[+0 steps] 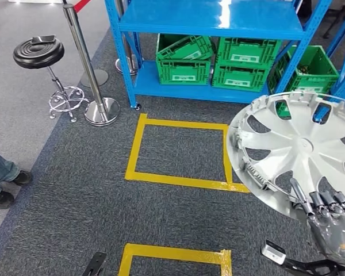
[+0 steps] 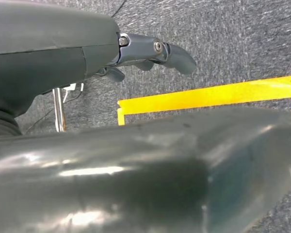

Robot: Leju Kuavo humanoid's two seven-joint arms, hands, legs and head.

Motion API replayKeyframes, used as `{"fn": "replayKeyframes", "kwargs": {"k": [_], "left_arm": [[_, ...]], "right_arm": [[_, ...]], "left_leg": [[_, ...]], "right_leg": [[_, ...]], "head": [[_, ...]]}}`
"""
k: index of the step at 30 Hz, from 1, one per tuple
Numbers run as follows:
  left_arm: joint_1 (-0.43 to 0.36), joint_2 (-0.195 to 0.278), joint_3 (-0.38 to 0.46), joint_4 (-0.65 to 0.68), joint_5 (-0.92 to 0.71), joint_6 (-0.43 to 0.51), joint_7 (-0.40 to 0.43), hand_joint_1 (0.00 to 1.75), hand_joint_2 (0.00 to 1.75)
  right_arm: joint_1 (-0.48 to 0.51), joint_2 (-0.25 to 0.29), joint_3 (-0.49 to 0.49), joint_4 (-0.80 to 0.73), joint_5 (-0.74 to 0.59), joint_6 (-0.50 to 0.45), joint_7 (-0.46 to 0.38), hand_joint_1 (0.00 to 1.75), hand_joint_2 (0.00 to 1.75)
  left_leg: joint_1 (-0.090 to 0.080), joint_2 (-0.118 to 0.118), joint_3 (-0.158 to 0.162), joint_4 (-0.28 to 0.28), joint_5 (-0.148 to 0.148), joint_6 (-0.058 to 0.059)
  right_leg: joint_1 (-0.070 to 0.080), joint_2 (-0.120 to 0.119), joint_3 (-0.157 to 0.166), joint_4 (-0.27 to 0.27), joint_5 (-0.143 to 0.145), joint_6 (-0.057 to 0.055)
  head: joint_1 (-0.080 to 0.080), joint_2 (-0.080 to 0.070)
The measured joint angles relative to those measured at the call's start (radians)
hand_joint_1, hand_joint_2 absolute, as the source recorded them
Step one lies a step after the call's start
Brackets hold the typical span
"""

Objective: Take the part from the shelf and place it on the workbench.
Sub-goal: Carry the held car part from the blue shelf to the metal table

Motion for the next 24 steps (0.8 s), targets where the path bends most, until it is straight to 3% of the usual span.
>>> {"fn": "replayKeyframes", "kwargs": {"k": [2, 4, 7, 8, 9, 10, 11, 13, 15, 18, 22, 24], "left_arm": [[0.001, 0.000, -0.001, 0.000, 0.001, 0.000, 0.000, 0.00, 0.00], [0.001, 0.000, -0.001, 0.000, 0.002, 0.000, 0.000, 0.00, 0.00], [0.002, 0.000, -0.001, 0.000, 0.003, 0.000, 0.000, 0.00, 0.00], [0.003, -0.001, -0.001, 0.000, 0.003, 0.000, 0.000, 0.00, 0.00], [0.004, -0.001, -0.001, 0.000, 0.004, 0.000, 0.000, 0.00, 0.00], [0.004, -0.002, -0.001, 0.000, 0.004, 0.000, 0.000, 0.00, 0.00], [0.004, -0.001, -0.001, 0.000, 0.004, 0.000, 0.000, 0.00, 0.00], [0.003, -0.001, -0.001, 0.000, 0.004, 0.000, 0.000, 0.00, 0.00], [0.002, -0.001, -0.001, 0.000, 0.004, 0.000, 0.000, 0.00, 0.00], [0.003, -0.001, -0.001, 0.000, 0.004, 0.000, 0.000, 0.00, 0.00], [0.004, -0.001, -0.001, 0.000, 0.004, 0.000, 0.000, 0.00, 0.00], [0.004, -0.001, -0.002, 0.000, 0.004, -0.001, 0.000, 0.00, 0.00]], "right_arm": [[0.002, 0.004, -0.003, -0.002, 0.000, 0.000, -0.004, 1.75, 1.75], [0.002, 0.008, -0.007, -0.003, 0.000, 0.000, -0.006, 1.75, 1.75], [0.001, 0.014, -0.013, -0.003, 0.000, 0.000, -0.006, 1.75, 1.75], [0.001, 0.016, -0.014, -0.003, 0.000, 0.000, -0.006, 1.75, 1.75], [0.001, 0.017, -0.015, -0.003, 0.000, 0.000, -0.006, 1.75, 1.75], [0.001, 0.019, -0.015, -0.003, 0.000, 0.000, -0.006, 1.75, 1.75], [0.001, 0.020, -0.015, -0.003, 0.000, 0.000, -0.006, 1.75, 1.75], [0.001, 0.022, -0.017, -0.004, 0.000, 0.000, -0.006, 1.75, 1.75], [0.000, 0.023, -0.020, -0.005, 0.000, 0.000, -0.006, 1.75, 1.75], [0.000, 0.024, -0.022, -0.005, 0.000, 0.000, -0.007, 1.75, 1.75], [-0.001, 0.025, -0.022, -0.005, 0.000, 0.000, -0.008, 1.75, 1.75], [-0.003, 0.026, -0.022, -0.005, 0.000, 0.000, -0.015, 1.75, 1.75]], "left_leg": [[0.002, 0.000, -0.008, 0.005, 0.002, -0.009], [0.005, -0.001, -0.020, 0.036, -0.024, -0.020], [0.014, -0.002, -0.088, 0.207, -0.119, -0.037], [0.017, -0.002, -0.109, 0.260, -0.139, -0.040], [0.019, -0.002, -0.115, 0.283, -0.140, -0.041], [0.021, -0.002, -0.105, 0.268, -0.122, -0.041], [0.022, -0.002, -0.079, 0.218, -0.090, -0.039], [0.021, -0.003, -0.014, 0.084, -0.031, -0.033], [0.017, -0.004, 0.014, 0.011, -0.016, -0.026], [0.014, -0.005, 0.009, -0.002, -0.012, -0.010], [0.009, -0.008, 0.006, -0.006, -0.008, -0.006], [0.008, -0.007, 0.005, -0.004, -0.008, -0.004]], "right_leg": [[0.001, 0.000, -0.005, -0.001, 0.006, -0.011], [-0.003, -0.002, -0.006, -0.003, 0.011, -0.023], [-0.004, -0.004, -0.012, -0.004, 0.016, -0.032], [-0.004, -0.005, -0.014, -0.004, 0.017, -0.033], [-0.003, -0.004, -0.015, -0.004, 0.018, -0.033], [-0.003, -0.004, -0.015, -0.004, 0.019, -0.033], [-0.003, -0.003, -0.014, -0.004, 0.020, -0.032], [-0.003, -0.002, -0.014, -0.003, 0.022, -0.028], [-0.001, -0.001, -0.022, -0.002, 0.027, -0.016], [-0.003, -0.001, -0.032, -0.007, 0.032, 0.001], [-0.007, -0.002, -0.029, -0.016, 0.040, -0.020], [-0.008, -0.001, -0.027, -0.018, 0.044, -0.015]], "head": [[-0.001, 0.000], [-0.003, 0.000], [-0.006, 0.000], [-0.006, 0.000], [-0.006, 0.000], [-0.006, 0.000], [-0.006, 0.000], [-0.006, 0.000], [-0.006, 0.000], [-0.005, 0.000], [0.003, 0.000], [0.004, 0.000]]}}
